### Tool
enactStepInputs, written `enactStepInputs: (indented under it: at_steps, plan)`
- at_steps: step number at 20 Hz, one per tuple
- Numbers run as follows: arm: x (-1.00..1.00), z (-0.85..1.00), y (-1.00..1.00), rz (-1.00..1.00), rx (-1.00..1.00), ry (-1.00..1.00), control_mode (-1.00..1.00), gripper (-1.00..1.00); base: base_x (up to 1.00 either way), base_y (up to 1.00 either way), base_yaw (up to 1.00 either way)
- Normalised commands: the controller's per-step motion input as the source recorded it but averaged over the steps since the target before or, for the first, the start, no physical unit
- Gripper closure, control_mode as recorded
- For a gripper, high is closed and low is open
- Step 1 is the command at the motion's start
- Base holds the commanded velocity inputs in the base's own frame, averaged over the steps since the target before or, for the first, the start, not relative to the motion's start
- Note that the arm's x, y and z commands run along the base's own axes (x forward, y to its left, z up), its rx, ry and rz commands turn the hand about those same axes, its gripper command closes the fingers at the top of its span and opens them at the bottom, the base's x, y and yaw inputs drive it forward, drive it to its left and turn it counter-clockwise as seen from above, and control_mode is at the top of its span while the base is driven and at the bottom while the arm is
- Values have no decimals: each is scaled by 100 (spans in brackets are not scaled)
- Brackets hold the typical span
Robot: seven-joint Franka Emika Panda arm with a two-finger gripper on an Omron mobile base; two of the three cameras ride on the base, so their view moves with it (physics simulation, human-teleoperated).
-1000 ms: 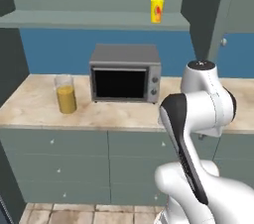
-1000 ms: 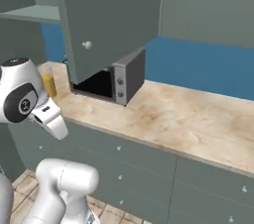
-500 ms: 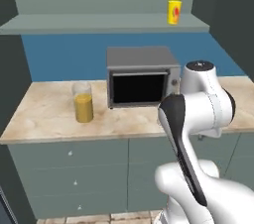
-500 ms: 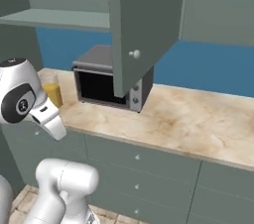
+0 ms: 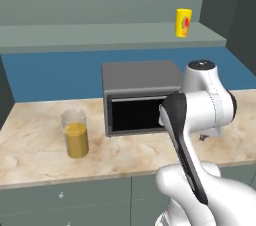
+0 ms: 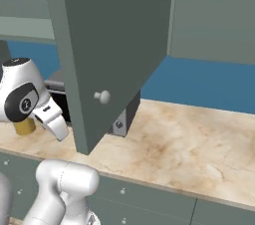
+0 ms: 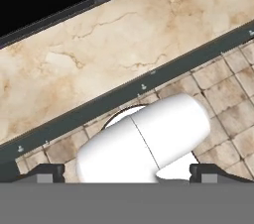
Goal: There is a tray on the dining counter. Grab the cup, mug, and pitcher and place them on the tray. The pitcher may be placed next to the tray if it cannot fit the tray.
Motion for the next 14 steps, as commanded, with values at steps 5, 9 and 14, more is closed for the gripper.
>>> enactStepInputs:
  at_steps: [5,9,14]
  plan:
    - [0,0,0,0,0,0,100,-100,95,-13,-5]
    - [9,12,-5,0,1,0,-100,-100,53,-11,-1]
    - [8,88,-17,0,2,-3,-100,-100,0,0,0]
